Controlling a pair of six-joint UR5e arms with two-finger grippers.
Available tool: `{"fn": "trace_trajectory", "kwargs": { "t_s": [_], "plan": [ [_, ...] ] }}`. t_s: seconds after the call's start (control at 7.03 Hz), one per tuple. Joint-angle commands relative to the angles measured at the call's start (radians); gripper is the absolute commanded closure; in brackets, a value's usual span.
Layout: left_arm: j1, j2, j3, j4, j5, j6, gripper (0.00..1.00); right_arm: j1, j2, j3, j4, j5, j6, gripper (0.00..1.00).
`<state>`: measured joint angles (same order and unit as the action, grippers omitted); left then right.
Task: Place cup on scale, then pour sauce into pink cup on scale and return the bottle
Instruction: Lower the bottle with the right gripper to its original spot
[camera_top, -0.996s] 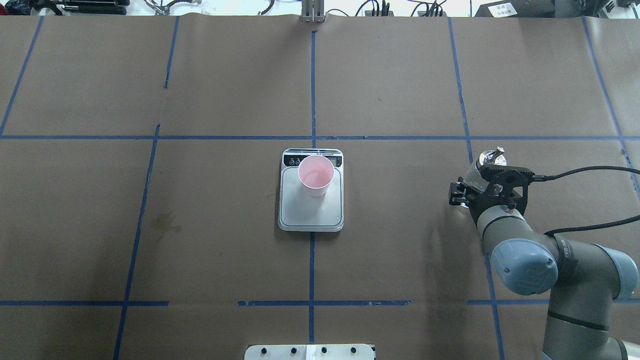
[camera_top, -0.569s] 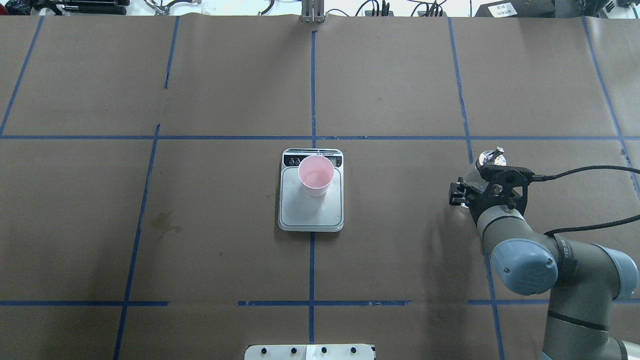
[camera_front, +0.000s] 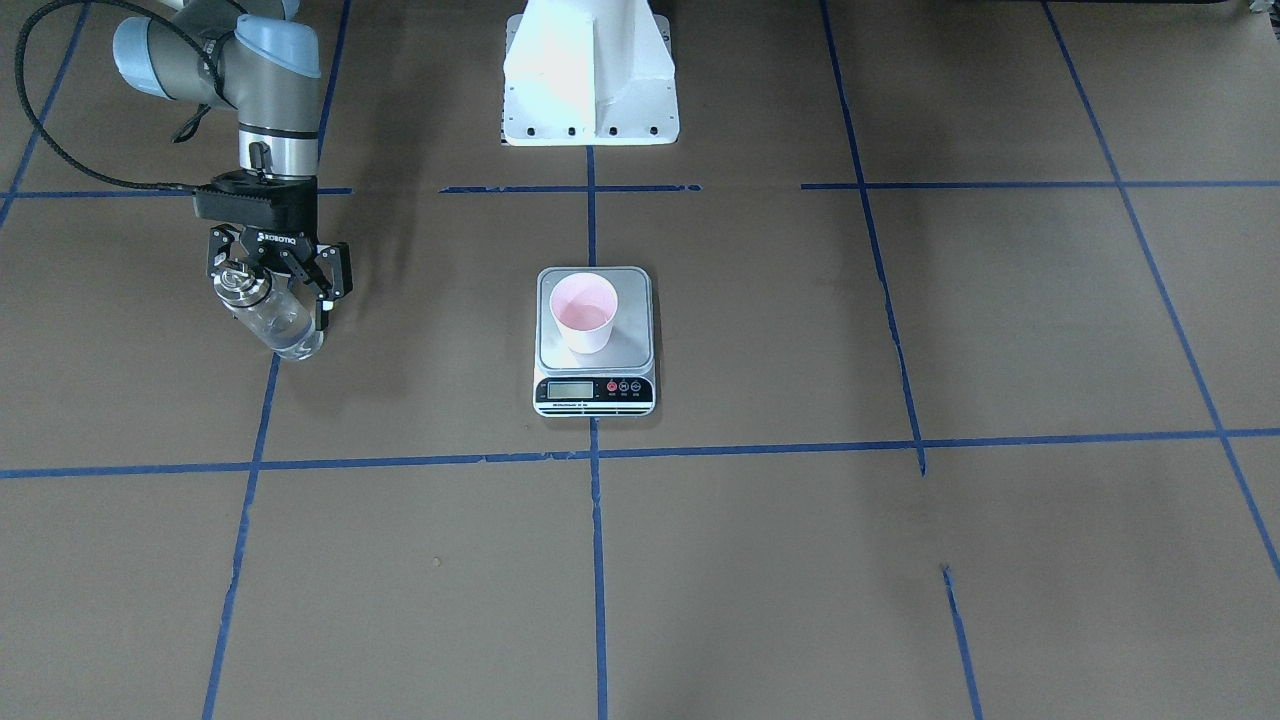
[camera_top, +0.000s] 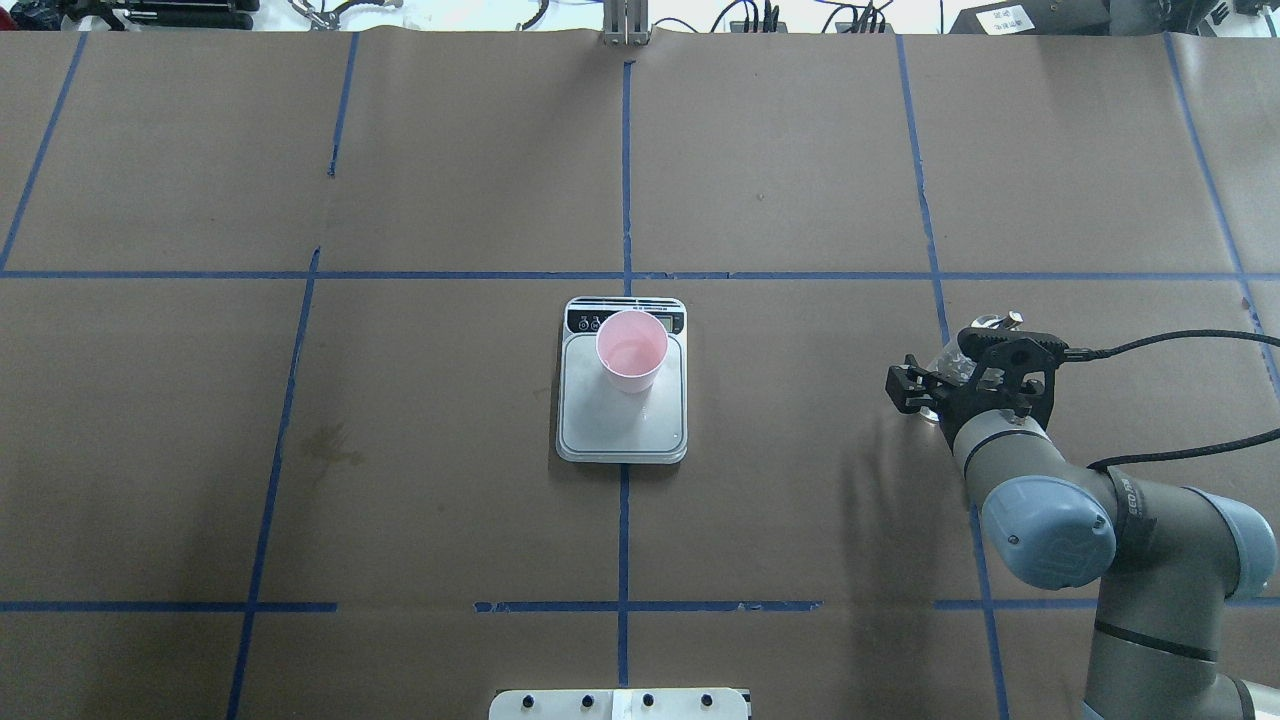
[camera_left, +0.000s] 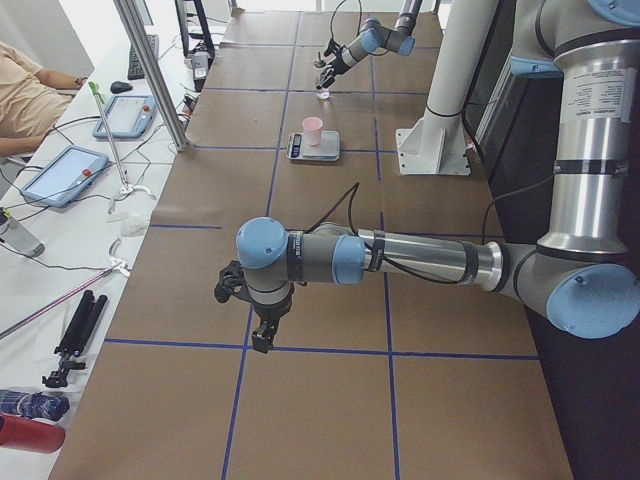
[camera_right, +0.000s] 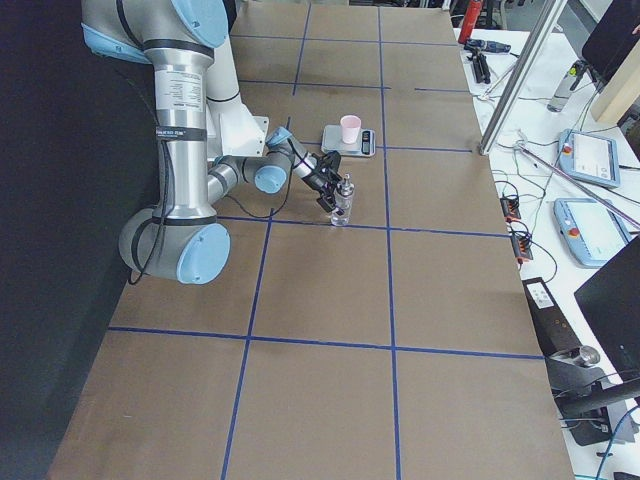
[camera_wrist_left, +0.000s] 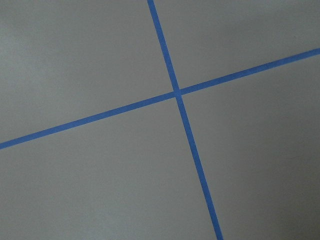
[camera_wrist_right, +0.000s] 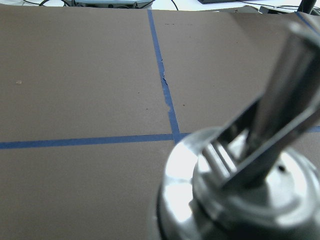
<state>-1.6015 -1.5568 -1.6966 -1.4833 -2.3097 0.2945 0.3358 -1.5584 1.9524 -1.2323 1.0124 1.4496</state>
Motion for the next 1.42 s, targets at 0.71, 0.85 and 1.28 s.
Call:
{"fn": "trace_trajectory", "kwargs": {
  "t_s": [0.71,0.85,1.28],
  "plan": [
    [0.002,-0.011,-0.002,0.002,0.0,-0.002,0.0,-0.033,-0.057,0.011,0.102,-0.047,0.021,0.0],
    [0.002,-0.011,0.0,0.002,0.0,-0.002,0.0,-0.059,-0.063,0.011,0.103,-0.064,0.055,0.0],
    [0.002,-0.011,-0.002,0.002,0.0,-0.002,0.0,-0.119,-0.181,0.017,0.192,-0.101,0.069,0.0]
  ]
}}
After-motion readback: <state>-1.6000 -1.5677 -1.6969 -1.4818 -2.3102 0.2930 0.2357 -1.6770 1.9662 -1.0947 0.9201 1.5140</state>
